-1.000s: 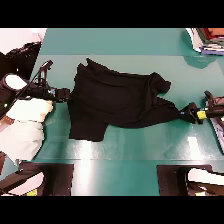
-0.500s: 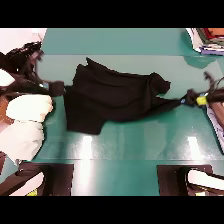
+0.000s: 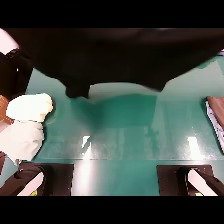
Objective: Fold the shirts.
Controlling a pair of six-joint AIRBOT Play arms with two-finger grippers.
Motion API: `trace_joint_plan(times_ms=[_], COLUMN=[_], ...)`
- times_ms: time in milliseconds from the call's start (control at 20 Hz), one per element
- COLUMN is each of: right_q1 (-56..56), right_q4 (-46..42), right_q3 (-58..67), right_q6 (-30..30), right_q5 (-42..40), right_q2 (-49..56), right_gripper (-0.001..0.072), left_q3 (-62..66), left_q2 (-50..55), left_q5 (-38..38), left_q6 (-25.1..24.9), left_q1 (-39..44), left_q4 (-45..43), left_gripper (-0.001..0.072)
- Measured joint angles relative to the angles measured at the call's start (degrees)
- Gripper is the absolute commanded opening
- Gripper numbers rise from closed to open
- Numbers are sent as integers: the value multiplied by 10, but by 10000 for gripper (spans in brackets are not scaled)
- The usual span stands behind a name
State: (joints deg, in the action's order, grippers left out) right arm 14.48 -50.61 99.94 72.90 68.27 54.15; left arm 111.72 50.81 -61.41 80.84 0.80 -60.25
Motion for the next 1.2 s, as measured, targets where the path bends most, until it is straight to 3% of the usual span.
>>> trace_joint_plan(times_ms=[300, 550, 800, 1050, 1200], right_q1=[118, 194, 152, 41, -10], right_q4=[-3, 8, 18, -84, -121], right_q3=[103, 88, 3, -89, -111], right_q6=[3, 22, 33, 63, 73], right_q5=[-15, 12, 95, 154, 144], right_q2=[-92, -105, -10, 145, 246], right_gripper=[19, 19, 19, 19, 19], left_q3=[135, 80, -80, -183, -204], left_q2=[-25, -27, 36, 177, 275], left_q5=[45, 46, -23, -89, -70], left_q6=[10, 19, 36, 35, 28], left_q1=[0, 0, 0, 0, 0], left_q4=[16, 11, -15, -26, -27], left_gripper=[24, 24, 24, 24, 24])
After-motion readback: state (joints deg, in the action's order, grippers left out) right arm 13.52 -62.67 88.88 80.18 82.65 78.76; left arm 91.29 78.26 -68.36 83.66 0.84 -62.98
